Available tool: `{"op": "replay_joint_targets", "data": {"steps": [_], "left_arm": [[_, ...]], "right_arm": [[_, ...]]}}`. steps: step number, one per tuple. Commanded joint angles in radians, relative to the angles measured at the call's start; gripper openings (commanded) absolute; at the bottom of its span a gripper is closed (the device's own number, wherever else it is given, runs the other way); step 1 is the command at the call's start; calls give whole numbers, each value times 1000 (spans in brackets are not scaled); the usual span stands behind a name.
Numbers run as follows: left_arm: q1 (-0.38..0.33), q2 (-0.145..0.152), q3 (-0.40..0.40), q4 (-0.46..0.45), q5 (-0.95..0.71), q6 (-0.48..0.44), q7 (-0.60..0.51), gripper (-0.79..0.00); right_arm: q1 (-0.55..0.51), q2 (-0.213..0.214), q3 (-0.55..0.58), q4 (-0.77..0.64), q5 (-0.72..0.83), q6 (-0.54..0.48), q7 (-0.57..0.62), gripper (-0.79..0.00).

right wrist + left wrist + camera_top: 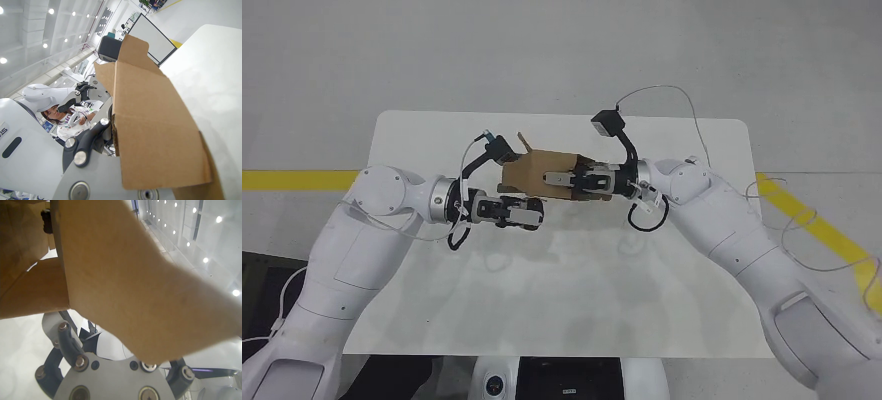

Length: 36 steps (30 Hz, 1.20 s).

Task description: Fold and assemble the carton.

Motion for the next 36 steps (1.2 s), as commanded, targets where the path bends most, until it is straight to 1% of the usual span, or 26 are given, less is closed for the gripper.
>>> {"op": "replay_joint_targets", "data": {"steps": [1,8,14,19,22,25,28,33,36], "left_arm": [[0,1,-4,2,-2,-1,-1,0],[1,1,-10,3,-7,0,-4,0],[6,4,-21,2,-8,-4,-16,0],[4,10,-58,35,-10,-11,-14,0],[-1,17,-101,63,-1,-25,4,0],[0,26,-145,79,48,-45,43,0],[4,33,-168,98,128,-52,83,0],[1,32,-149,144,196,-34,130,0],[-6,27,-115,163,230,-22,149,0]], "right_arm": [[0,-5,-3,1,1,2,2,-785],[11,-21,-4,20,-2,0,0,-785],[5,-14,25,56,0,-11,-11,-785],[-13,9,57,53,21,28,28,-785],[-28,28,77,26,28,59,59,-785],[-45,48,101,-6,31,82,82,-785],[-61,65,125,-41,38,102,103,-785],[-81,89,155,-117,54,148,148,-785],[-91,101,175,-159,60,161,161,-785]]}}
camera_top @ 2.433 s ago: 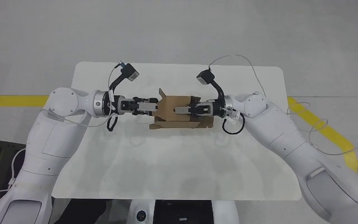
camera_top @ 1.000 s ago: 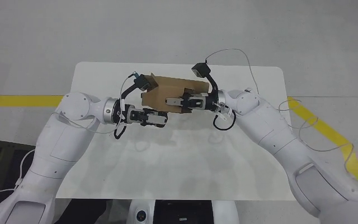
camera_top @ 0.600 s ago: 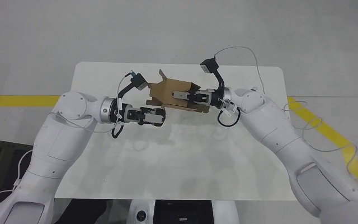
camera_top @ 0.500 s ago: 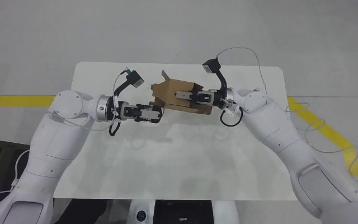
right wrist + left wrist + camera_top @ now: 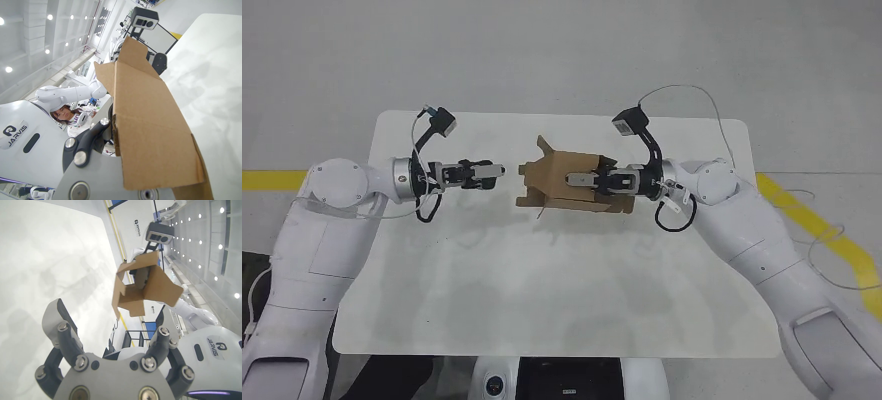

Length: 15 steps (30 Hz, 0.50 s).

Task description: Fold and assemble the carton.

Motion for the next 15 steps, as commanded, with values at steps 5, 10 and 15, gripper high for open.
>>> {"op": "replay_joint_targets", "data": {"steps": [5,10,15], "left_arm": [[-22,-12,74,16,62,3,8,0],[-39,-19,111,21,103,-7,19,0],[-43,-23,131,15,105,-16,8,0]], "right_arm": [[-23,17,31,-51,3,6,6,-785],[-34,18,34,-65,15,-1,-1,-785],[-33,11,22,-65,16,-8,-8,-785]]}}
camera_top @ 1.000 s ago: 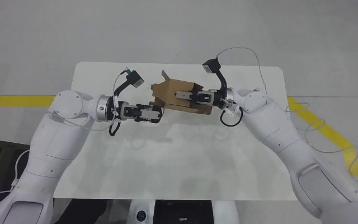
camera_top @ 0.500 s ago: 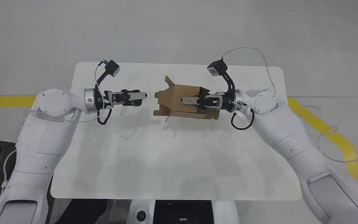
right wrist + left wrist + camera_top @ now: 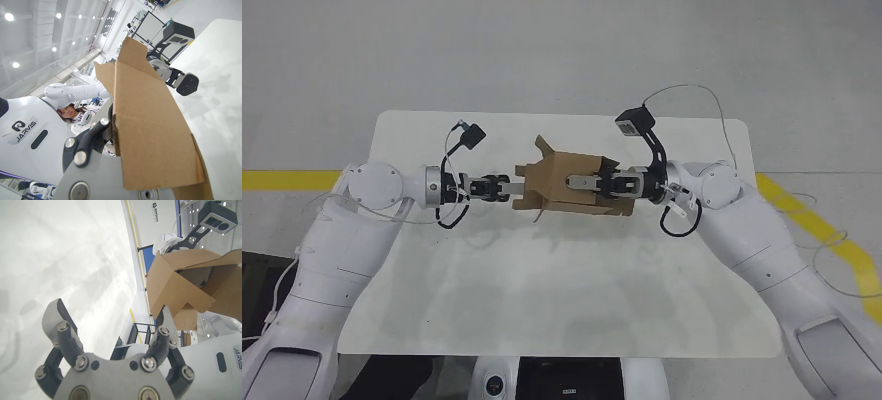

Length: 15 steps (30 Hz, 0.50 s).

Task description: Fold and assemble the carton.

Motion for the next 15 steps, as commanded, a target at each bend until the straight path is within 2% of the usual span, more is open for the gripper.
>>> {"op": "replay_joint_targets", "data": {"steps": [1,15], "left_arm": [[-1,-1,4,-5,-4,-3,-5,0],[-1,1,-2,-18,-39,-9,-23,0]], "right_arm": [[2,-4,-6,2,0,-3,-3,-785],[25,-31,-56,11,15,1,1,-785]]}}
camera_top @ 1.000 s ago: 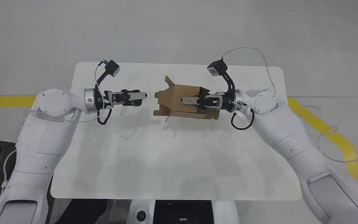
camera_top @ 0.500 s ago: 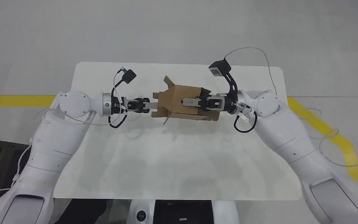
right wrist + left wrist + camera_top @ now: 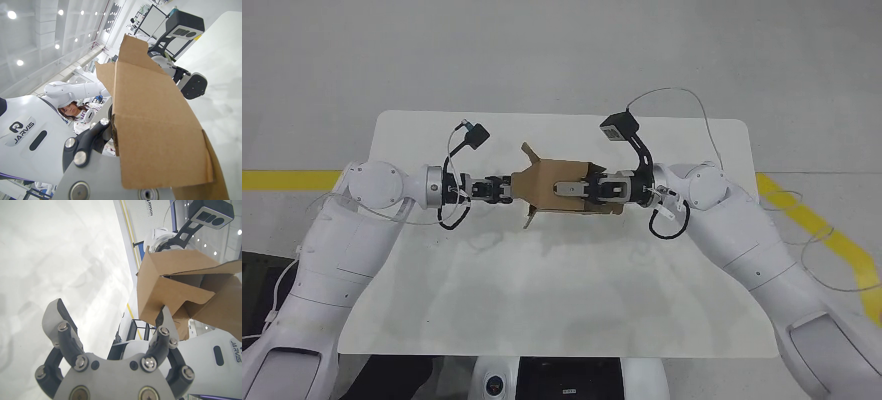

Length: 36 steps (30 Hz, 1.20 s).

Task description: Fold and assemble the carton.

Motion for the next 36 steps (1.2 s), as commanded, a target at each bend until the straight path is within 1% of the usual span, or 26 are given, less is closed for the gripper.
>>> {"op": "replay_joint_targets", "data": {"steps": [1,20,25,30,36], "left_arm": [[1,0,0,0,-3,1,0,0],[0,3,-12,4,-25,-1,-7,0],[2,5,-15,0,-22,-4,-9,0],[10,7,-14,0,4,-4,0,0],[30,3,31,-47,28,-7,-28,0]], "right_arm": [[3,-2,-5,-3,2,2,2,-785],[12,-12,-29,-14,16,16,17,-785],[12,-10,-13,10,7,-16,-16,-785],[5,-4,25,43,-5,-74,-74,-785],[-5,-2,53,65,-34,-122,-122,-785]]}}
